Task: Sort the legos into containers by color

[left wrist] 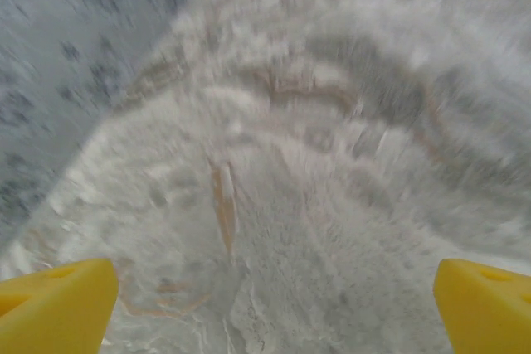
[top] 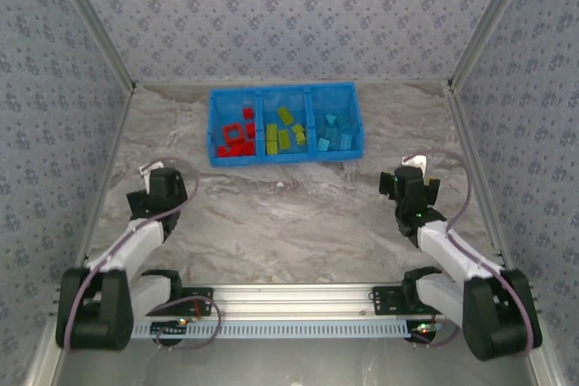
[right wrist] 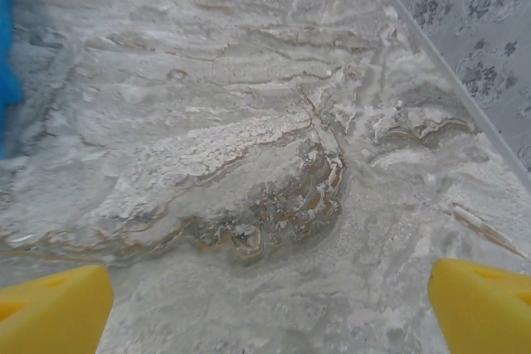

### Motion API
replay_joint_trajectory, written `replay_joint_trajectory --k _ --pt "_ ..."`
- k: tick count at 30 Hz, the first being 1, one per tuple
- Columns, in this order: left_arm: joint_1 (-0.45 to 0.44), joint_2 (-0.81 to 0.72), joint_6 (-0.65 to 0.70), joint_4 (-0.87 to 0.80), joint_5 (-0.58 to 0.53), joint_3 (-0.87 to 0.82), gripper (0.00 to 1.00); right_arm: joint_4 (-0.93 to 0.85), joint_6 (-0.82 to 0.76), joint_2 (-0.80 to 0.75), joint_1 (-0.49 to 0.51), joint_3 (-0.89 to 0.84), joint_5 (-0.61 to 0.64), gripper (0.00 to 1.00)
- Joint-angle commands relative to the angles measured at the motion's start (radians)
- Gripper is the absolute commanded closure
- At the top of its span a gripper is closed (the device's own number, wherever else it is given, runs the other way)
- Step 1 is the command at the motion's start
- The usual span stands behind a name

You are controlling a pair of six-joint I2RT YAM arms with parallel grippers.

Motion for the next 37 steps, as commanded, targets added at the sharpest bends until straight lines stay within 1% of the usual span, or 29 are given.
replay_joint_trajectory --k 1,3,4,5,6,8,10,11,12,13,14,15,17,18,19,20,22,23,24,26,27,37 --pt "0.044 0.14 0.078 0.255 0.171 0.078 0.02 0.256 -0.05 0.106 -0.053 -0.006 -0.062 0.0" --pt "0.044 0.224 0.107 0.298 0.163 0.131 0.02 0.33 -0.088 0.18 -0.079 0.001 -0.102 0.0" --pt "0.044 0.258 0.114 0.342 0.162 0.141 0.02 0.324 -0.067 0.2 -0.092 0.017 -0.124 0.0" --pt "0.045 0.291 0.123 0.385 0.166 0.155 0.02 0.363 -0.083 0.23 -0.103 0.026 -0.154 0.0" --pt "0.05 0.322 0.116 0.384 0.169 0.178 0.02 0.381 -0.094 0.258 -0.114 0.041 -0.177 0.0" --pt "0.067 0.379 0.101 0.291 0.206 0.259 0.02 0.374 -0.124 0.307 -0.132 0.083 -0.224 0.0" --pt "0.066 0.405 0.091 0.259 0.209 0.291 0.02 0.382 -0.155 0.343 -0.146 0.111 -0.249 0.0" --pt "0.068 0.399 0.066 0.307 0.216 0.268 0.02 0.441 -0.168 0.362 -0.156 0.102 -0.263 0.0" --pt "0.065 0.391 0.081 0.423 0.26 0.214 0.02 0.461 -0.152 0.381 -0.174 0.094 -0.285 0.0" --pt "0.045 0.385 0.099 0.473 0.246 0.181 0.02 0.501 -0.138 0.407 -0.194 0.084 -0.315 0.0" --pt "0.028 0.378 0.133 0.55 0.261 0.141 0.02 0.574 -0.135 0.432 -0.204 0.057 -0.335 0.0" --pt "0.021 0.37 0.141 0.608 0.267 0.103 0.02 0.586 -0.135 0.425 -0.205 0.039 -0.341 0.0" --pt "0.026 0.371 0.124 0.757 0.252 0.018 0.02 0.704 -0.159 0.458 -0.193 -0.004 -0.348 0.0" --pt "0.03 0.404 0.12 0.895 0.237 -0.03 0.02 0.705 -0.175 0.448 -0.177 -0.017 -0.341 0.0" --pt "0.031 0.412 0.123 0.93 0.243 -0.049 0.02 0.706 -0.186 0.443 -0.172 -0.018 -0.348 0.0" --pt "0.028 0.386 0.122 0.852 0.249 -0.034 0.02 0.73 -0.187 0.451 -0.17 -0.027 -0.343 0.0" --pt "0.026 0.407 0.131 0.853 0.253 -0.012 0.02 0.721 -0.187 0.448 -0.169 -0.023 -0.336 0.0" --pt "0.028 0.397 0.124 0.777 0.251 0.014 0.02 0.712 -0.181 0.45 -0.167 -0.018 -0.318 0.0" --pt "0.034 0.402 0.12 0.816 0.259 0.004 0.02 0.701 -0.171 0.451 -0.169 -0.012 -0.304 0.0" --pt "0.038 0.396 0.115 0.789 0.266 0.008 0.02 0.673 -0.161 0.452 -0.18 0.002 -0.321 0.0" --pt "0.039 0.404 0.118 0.815 0.264 0.002 0.02 0.677 -0.16 0.453 -0.182 0.003 -0.321 0.0" --pt "0.039 0.401 0.118 0.802 0.266 0.006 0.02 0.668 -0.144 0.455 -0.19 0.008 -0.304 0.0"
